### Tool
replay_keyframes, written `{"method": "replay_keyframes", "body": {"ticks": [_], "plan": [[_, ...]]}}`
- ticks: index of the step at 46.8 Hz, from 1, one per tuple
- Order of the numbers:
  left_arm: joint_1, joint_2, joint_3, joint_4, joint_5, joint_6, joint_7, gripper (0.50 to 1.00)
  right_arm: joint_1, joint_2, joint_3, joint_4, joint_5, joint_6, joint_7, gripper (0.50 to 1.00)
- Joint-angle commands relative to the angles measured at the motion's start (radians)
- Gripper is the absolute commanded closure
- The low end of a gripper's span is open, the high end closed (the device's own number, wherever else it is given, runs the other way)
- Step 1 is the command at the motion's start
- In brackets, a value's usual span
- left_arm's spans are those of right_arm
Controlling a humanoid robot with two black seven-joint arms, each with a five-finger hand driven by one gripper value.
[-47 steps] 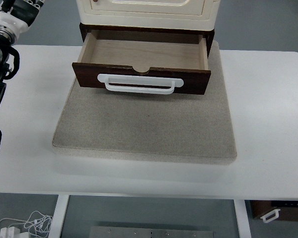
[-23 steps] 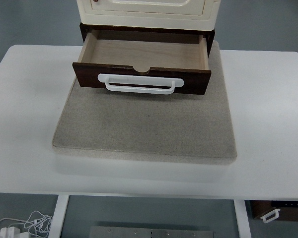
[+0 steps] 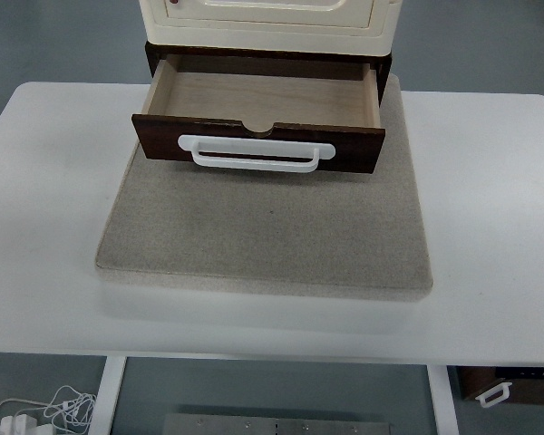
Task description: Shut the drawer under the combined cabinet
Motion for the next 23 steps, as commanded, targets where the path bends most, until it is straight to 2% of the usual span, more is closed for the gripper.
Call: {"method": "replay_keyframes", "body": {"ticks": [1,23], "plan": [[-0.023,0.02,0.004,-0.05,0.007,0.016,0.001,0.504,0.0,0.0,0.0,0.0,0.0,0.0,0.0,0.548],[-0.041,0.069,0.227,-0.458,0.027,0.068,0.004,0.504,0.0,0.0,0.0,0.0,0.0,0.0,0.0,0.548]]}}
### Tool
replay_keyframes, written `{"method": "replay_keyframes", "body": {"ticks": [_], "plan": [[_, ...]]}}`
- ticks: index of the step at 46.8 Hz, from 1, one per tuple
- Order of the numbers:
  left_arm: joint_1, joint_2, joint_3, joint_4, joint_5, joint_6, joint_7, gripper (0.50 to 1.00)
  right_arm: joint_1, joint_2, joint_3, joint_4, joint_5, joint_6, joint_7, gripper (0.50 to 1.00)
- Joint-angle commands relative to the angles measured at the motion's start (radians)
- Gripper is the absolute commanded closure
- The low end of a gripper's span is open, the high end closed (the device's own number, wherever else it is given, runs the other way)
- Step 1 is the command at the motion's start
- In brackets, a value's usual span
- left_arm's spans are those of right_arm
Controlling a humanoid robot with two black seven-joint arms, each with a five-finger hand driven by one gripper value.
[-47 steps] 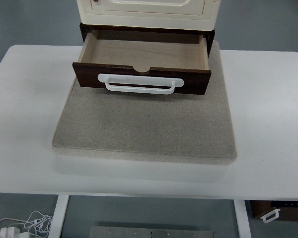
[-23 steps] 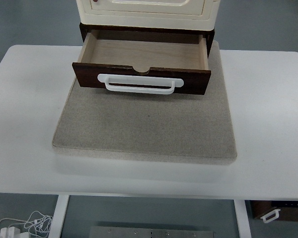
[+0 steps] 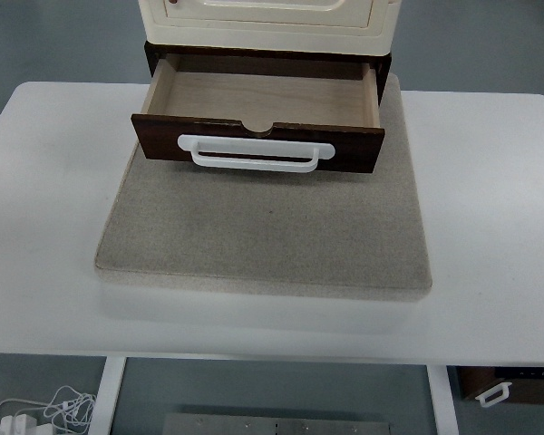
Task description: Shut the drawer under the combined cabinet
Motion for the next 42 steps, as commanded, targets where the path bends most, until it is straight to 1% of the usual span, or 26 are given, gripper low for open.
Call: {"method": "replay_keyframes", "body": {"ticks": [1,11,17,21,30,32,36,39,42], "plan": [[0.0,0.002,0.025,-0.067,0.018,0.002,0.0,0.506,0.0,0.0,0.0,0.0,0.0,0.0,0.0,0.548],[0.001,-0.003,0.119,-0.219,0.099,0.005,0.0,0.504,0.0,0.0,0.0,0.0,0.0,0.0,0.0,0.548],[0.003,-0.006,0.183,-0.29,0.126,0.005,0.005,0.504,0.0,0.0,0.0,0.0,-0.001,0.0,0.0,0.548],[0.001,-0.009,0.238,-0.321,0.145,0.004,0.009,0.506,0.0,0.0,0.0,0.0,0.0,0.0,0.0,0.548],[-0.009,-0.035,0.359,-0.356,0.276,-0.012,0.02,0.506,0.0,0.0,0.0,0.0,0.0,0.0,0.0,0.548],[-0.009,-0.036,0.382,-0.371,0.279,-0.012,0.032,0.506,0.0,0.0,0.0,0.0,0.0,0.0,0.0,0.548],[-0.009,-0.039,0.428,-0.405,0.284,-0.016,0.081,0.504,0.0,0.0,0.0,0.0,0.0,0.0,0.0,0.548],[-0.009,-0.045,0.459,-0.422,0.29,-0.035,0.115,0.506,0.0,0.0,0.0,0.0,0.0,0.0,0.0,0.548],[-0.009,-0.05,0.485,-0.433,0.302,-0.056,0.132,0.504,0.0,0.0,0.0,0.0,0.0,0.0,0.0,0.548]]}}
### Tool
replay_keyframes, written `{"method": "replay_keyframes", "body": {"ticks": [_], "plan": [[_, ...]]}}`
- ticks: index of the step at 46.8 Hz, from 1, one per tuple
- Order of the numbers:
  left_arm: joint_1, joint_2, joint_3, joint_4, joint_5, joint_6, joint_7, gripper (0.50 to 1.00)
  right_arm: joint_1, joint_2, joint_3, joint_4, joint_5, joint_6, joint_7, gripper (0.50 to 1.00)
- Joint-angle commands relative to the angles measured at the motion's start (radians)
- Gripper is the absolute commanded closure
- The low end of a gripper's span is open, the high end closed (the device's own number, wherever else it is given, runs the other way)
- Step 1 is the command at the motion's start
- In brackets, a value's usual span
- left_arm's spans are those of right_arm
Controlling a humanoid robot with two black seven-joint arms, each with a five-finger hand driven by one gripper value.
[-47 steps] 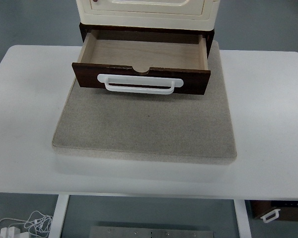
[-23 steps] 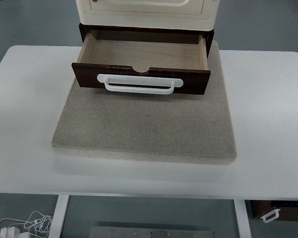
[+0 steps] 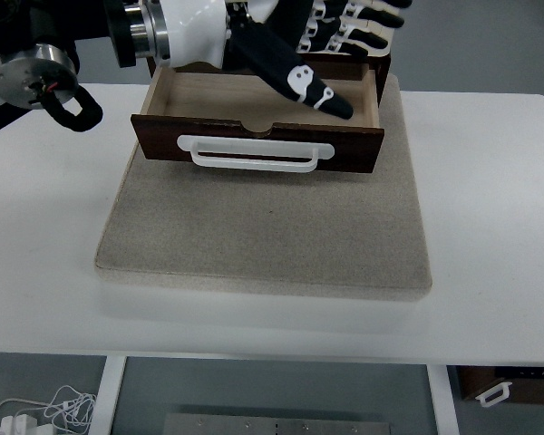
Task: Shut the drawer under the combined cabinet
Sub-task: 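Move the left hand over the drawer and lower it in front of the handle, then push the drawer front with the left hand toward the cabinet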
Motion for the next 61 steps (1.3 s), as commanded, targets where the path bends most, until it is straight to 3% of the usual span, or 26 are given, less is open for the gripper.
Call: {"method": "replay_keyframes", "body": {"ticks": [1,7,19,32,42,56,61], "plan": [[0.001,-0.006,0.033,-0.016,0.02,-0.026,0.025,0.504,0.0,0.0,0.0,0.0,0.0,0.0,0.0,0.548],[0.001,-0.021,0.088,-0.027,0.083,-0.044,0.069,0.504,0.0,0.0,0.0,0.0,-0.001,0.0,0.0,0.548],[0.008,-0.031,0.165,-0.036,0.242,-0.172,0.114,0.504,0.0,0.0,0.0,0.0,-0.001,0.0,0.0,0.548],[0.005,-0.044,0.246,-0.031,0.307,-0.181,0.16,0.504,0.0,0.0,0.0,0.0,-0.001,0.0,0.0,0.548],[0.001,-0.044,0.269,-0.022,0.327,-0.258,0.253,0.504,0.0,0.0,0.0,0.0,0.0,0.0,0.0,0.548],[-0.019,-0.084,0.268,0.047,0.33,-0.265,0.374,0.504,0.0,0.0,0.0,0.0,0.0,0.0,0.0,0.548],[-0.027,-0.087,0.268,0.084,0.33,-0.271,0.382,0.504,0.0,0.0,0.0,0.0,-0.001,0.0,0.0,0.548]]}}
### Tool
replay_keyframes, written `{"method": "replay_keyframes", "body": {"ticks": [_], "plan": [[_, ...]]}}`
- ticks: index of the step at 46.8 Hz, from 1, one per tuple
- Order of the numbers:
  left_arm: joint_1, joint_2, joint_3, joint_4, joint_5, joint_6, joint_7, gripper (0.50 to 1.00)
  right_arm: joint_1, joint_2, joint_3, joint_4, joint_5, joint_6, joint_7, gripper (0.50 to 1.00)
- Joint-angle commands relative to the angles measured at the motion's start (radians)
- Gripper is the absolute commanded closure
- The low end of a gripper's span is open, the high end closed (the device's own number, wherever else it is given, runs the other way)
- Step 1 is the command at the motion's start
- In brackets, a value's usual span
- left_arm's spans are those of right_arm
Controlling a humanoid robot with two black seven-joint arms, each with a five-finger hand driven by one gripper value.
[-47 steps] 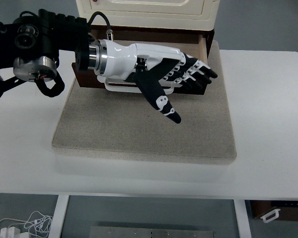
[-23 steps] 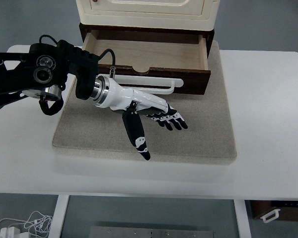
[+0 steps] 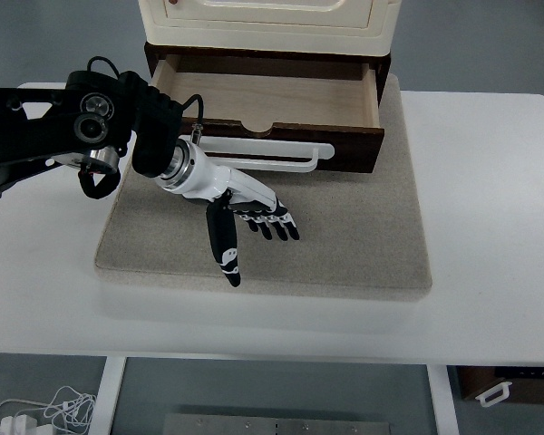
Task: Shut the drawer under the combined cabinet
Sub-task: 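Push the drawer front with the left hand toward the cabinet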
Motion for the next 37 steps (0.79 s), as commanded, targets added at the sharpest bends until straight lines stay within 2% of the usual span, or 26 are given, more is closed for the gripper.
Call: {"method": "replay_keyframes", "body": {"ticks": [1,37], "plan": [[-0.004,-0.002,0.0,0.028,-0.002,-0.008,0.004,0.504,0.0,0.0,0.0,0.0,-0.001,0.0,0.0,0.548],[-0.012,-0.018,-0.008,0.118,0.018,-0.008,0.004,0.504,0.0,0.0,0.0,0.0,0.0,0.0,0.0,0.548]]}}
